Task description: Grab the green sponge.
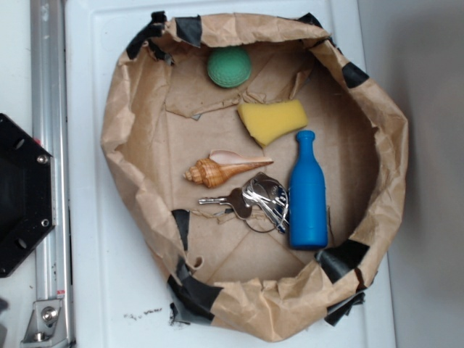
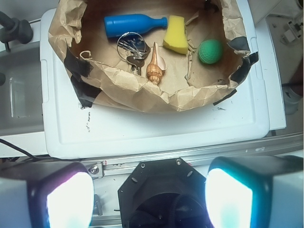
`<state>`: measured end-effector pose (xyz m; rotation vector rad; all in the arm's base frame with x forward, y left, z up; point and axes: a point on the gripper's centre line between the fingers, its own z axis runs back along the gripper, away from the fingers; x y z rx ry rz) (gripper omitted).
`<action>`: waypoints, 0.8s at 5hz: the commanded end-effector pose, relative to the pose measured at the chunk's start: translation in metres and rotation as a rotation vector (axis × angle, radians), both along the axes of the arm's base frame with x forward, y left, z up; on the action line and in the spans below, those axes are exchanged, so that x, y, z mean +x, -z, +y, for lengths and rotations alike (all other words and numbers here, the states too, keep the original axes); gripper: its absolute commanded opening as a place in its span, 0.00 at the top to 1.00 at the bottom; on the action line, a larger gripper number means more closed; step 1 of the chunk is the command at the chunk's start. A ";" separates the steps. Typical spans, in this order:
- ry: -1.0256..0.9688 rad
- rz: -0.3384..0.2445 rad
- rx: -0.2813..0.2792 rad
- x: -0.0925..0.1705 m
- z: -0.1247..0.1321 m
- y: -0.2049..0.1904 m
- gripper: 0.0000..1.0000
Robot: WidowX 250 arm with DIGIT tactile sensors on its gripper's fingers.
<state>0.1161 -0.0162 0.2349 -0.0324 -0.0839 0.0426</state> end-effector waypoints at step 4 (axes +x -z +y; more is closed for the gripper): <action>-0.308 -0.233 -0.048 0.114 0.029 0.068 0.00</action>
